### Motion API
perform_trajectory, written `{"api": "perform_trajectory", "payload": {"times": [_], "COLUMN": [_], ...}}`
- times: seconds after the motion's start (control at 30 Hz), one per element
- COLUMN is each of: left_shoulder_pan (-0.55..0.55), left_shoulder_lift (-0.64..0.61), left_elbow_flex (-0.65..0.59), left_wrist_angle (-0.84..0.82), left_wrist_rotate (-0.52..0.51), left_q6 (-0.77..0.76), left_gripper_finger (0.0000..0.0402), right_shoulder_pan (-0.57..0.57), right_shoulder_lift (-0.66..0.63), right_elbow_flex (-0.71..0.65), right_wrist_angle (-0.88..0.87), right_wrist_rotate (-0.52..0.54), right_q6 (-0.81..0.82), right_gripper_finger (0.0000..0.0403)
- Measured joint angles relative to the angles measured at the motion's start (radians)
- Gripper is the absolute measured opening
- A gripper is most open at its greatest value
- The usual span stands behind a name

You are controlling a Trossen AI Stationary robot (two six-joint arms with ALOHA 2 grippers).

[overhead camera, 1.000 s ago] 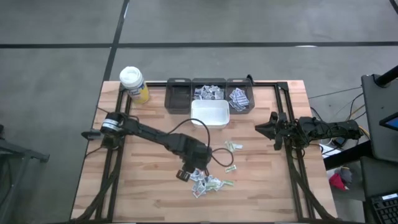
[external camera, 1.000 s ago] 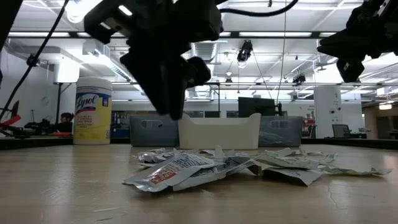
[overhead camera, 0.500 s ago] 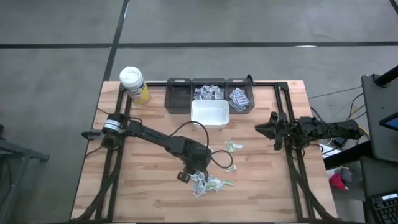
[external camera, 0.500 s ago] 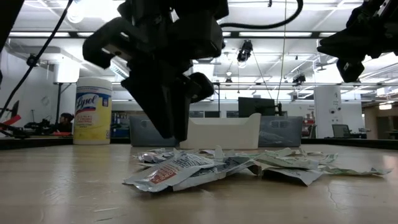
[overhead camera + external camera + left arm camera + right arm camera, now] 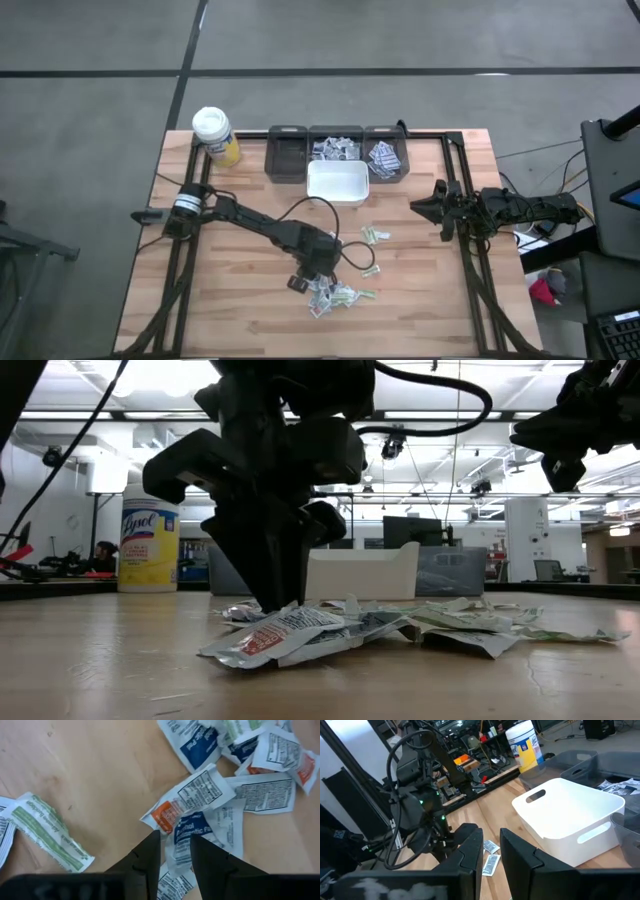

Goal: Pick & Place First Aid Supplies
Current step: Put the alcohol pad into the middle black bin

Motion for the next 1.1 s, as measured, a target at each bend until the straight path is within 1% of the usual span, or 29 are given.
{"api": "perform_trajectory", "payload": {"times": [0.13, 0.4, 0.47, 0.67, 0.83, 1.03, 1.1], "left_shoulder_pan": [0.001, 0.003, 0.004, 0.005, 0.006, 0.006, 0.006], "left_shoulder_lift": [0.001, 0.001, 0.001, 0.001, -0.013, -0.034, -0.034], "left_elbow_flex": [0.0, 0.0, 0.0, 0.002, 0.045, 0.09, 0.106], "left_wrist_angle": [0.0, -0.001, -0.001, -0.008, -0.088, -0.153, -0.154], "left_wrist_rotate": [0.0, 0.001, 0.001, 0.001, -0.005, -0.001, 0.017], "left_q6": [0.0, -0.002, -0.002, -0.004, 0.007, 0.1, 0.138], "left_gripper_finger": [0.009, 0.0017, 0.0005, 0.0002, 0.0001, 0.0, 0.0], "right_shoulder_pan": [0.0, 0.0, 0.0, 0.0, 0.0, 0.0, 0.0], "right_shoulder_lift": [0.0, 0.0, 0.0, 0.0, 0.0, 0.0, 0.0], "right_elbow_flex": [0.0, 0.0, 0.0, 0.0, 0.0, 0.0, 0.0], "right_wrist_angle": [0.0, 0.0, 0.0, 0.0, 0.0, 0.0, 0.0], "right_wrist_rotate": [0.0, 0.0, 0.0, 0.0, 0.0, 0.0, 0.0], "right_q6": [0.0, 0.0, 0.0, 0.0, 0.0, 0.0, 0.0], "right_gripper_finger": [0.0063, 0.0063, 0.0063, 0.0063, 0.0063, 0.0063, 0.0063]}}
